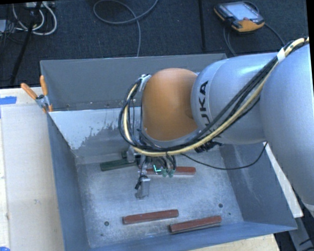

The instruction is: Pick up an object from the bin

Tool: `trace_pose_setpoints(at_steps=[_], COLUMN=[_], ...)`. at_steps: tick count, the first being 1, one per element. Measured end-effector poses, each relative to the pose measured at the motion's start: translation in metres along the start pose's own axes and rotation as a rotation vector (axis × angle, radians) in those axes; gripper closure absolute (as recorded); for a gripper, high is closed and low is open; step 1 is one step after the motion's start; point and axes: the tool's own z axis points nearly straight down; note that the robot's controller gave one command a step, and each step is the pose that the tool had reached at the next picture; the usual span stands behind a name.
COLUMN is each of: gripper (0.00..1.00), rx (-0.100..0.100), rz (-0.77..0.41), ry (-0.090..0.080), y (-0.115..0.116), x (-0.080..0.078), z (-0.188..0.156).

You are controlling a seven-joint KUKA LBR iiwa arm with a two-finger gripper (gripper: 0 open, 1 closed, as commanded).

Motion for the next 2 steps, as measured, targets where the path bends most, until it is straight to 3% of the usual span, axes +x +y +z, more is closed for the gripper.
trace_pose_setpoints(at_steps=[1, 2], gripper=[0.0, 0.0], rx=[-0.001, -0.001], rz=[0.003, 0.002], ry=[-0.008, -0.008], y=[-0.001, -0.047], x=[-0.002, 0.065], z=[-0.004, 0.07])
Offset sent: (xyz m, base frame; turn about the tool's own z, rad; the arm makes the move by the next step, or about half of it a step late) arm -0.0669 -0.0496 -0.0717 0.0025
